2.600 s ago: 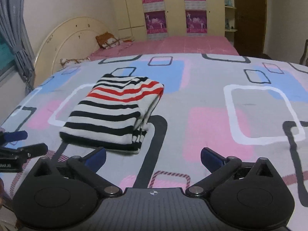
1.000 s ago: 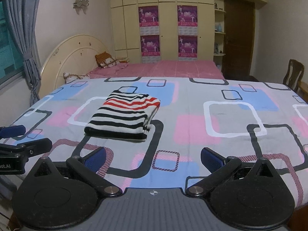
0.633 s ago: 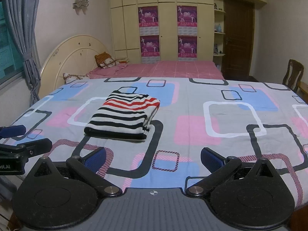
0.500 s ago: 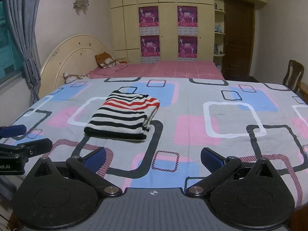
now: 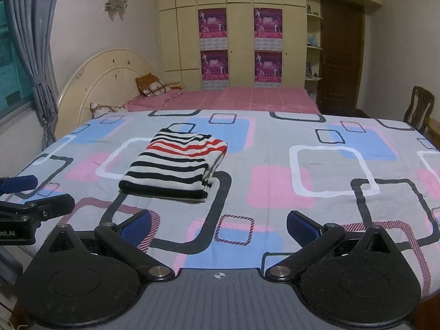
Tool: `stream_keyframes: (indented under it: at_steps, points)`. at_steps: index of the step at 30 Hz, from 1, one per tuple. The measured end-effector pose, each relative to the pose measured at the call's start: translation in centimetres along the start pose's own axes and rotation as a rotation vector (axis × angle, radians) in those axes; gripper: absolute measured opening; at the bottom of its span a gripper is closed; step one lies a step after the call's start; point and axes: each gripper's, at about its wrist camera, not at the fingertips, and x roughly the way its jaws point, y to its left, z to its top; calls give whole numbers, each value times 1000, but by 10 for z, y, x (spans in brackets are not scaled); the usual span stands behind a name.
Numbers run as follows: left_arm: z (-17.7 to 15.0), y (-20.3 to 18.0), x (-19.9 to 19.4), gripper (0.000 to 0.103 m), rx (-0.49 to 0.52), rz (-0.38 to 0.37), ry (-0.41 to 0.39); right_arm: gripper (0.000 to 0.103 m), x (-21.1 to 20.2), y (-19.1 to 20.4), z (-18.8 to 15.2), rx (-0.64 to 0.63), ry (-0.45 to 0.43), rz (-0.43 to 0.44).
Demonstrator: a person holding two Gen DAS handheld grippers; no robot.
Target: Fold small clothes
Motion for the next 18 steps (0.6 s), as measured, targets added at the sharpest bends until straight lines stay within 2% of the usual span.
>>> stream_keyframes:
  at_steps: [18]
  points:
    - [4, 4, 3, 103, 10, -6, -3, 103, 0, -8, 1, -8, -2, 3]
